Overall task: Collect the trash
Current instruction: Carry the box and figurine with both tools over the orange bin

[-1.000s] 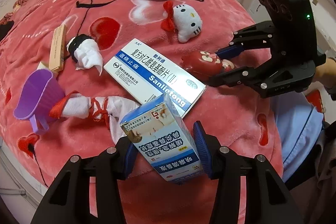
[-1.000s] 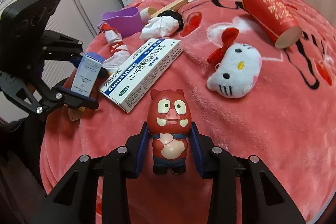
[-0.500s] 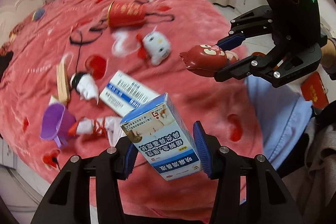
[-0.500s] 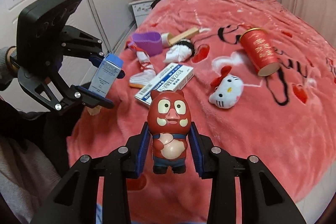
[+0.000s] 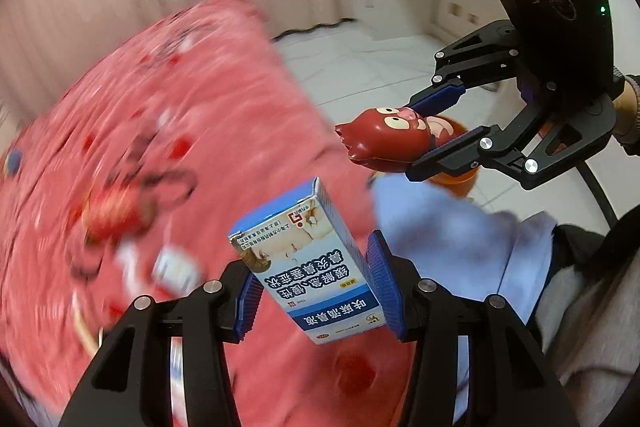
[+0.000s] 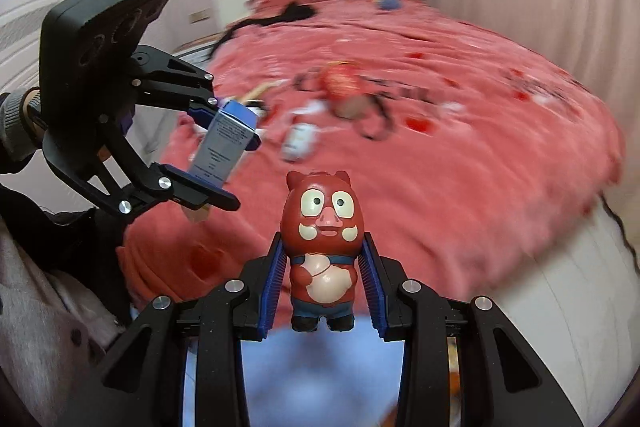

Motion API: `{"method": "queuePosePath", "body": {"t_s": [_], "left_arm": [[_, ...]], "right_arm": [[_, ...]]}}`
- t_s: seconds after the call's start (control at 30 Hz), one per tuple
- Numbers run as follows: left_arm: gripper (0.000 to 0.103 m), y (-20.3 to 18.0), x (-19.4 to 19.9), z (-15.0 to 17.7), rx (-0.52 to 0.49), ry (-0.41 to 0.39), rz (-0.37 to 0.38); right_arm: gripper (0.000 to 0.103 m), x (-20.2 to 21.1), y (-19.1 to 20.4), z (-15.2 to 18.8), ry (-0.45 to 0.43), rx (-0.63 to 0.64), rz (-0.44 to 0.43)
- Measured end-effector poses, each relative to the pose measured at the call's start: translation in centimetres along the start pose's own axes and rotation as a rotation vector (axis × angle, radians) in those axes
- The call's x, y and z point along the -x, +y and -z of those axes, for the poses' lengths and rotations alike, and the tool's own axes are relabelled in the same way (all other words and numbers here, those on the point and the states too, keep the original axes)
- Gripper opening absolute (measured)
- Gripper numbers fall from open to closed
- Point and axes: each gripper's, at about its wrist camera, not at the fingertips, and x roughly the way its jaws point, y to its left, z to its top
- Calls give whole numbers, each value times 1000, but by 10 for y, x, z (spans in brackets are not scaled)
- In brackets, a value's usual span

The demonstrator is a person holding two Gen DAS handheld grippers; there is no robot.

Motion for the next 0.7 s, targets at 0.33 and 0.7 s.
{"method": "queuePosePath", "body": {"t_s": [0.33, 0.7], "left_arm": [[52, -67, -75, -106, -256, -65, 183], [52, -114, -162, -159, -323, -62, 325]], "right_arm": [[37, 82, -93, 91, -5, -269, 244], [37, 102, -170, 180, 26, -500, 367]]}}
